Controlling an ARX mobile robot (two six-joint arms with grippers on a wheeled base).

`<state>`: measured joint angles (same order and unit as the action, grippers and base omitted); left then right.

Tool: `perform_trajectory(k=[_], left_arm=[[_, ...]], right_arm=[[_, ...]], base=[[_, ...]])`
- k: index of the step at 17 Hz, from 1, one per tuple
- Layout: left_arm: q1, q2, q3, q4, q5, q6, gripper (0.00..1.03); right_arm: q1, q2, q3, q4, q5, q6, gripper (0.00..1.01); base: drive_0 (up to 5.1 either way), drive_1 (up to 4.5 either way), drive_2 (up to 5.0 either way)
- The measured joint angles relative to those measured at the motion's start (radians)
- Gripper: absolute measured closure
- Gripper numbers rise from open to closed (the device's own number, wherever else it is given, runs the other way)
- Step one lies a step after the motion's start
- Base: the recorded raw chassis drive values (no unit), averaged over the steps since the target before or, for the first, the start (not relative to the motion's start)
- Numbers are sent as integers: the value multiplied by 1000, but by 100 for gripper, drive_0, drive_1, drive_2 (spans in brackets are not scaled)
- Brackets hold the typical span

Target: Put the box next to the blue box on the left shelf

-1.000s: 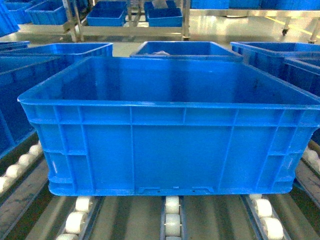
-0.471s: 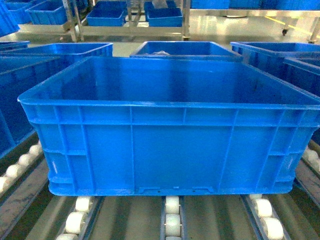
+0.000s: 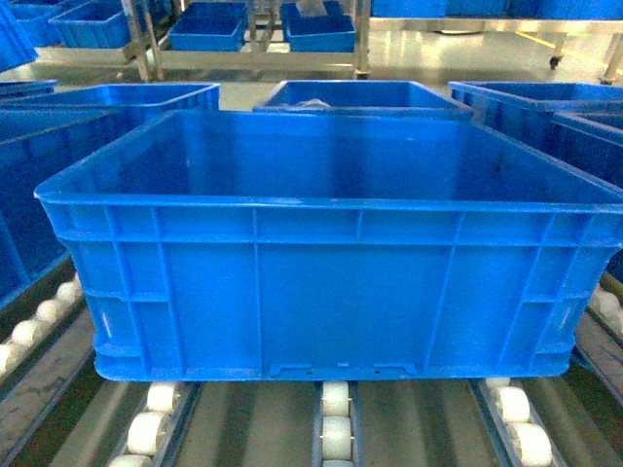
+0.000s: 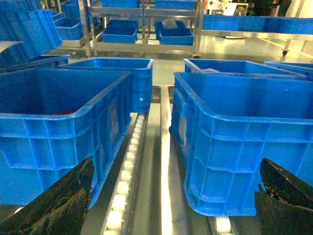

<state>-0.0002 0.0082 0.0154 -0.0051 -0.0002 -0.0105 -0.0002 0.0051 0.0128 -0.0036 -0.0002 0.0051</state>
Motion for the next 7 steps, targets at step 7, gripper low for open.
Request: perform_trajectory(k=[7], left_arm=[[0, 0, 0, 0, 0, 0, 5]], right_arm=[[0, 0, 0, 0, 0, 0, 3]], base=[[0, 0, 0]])
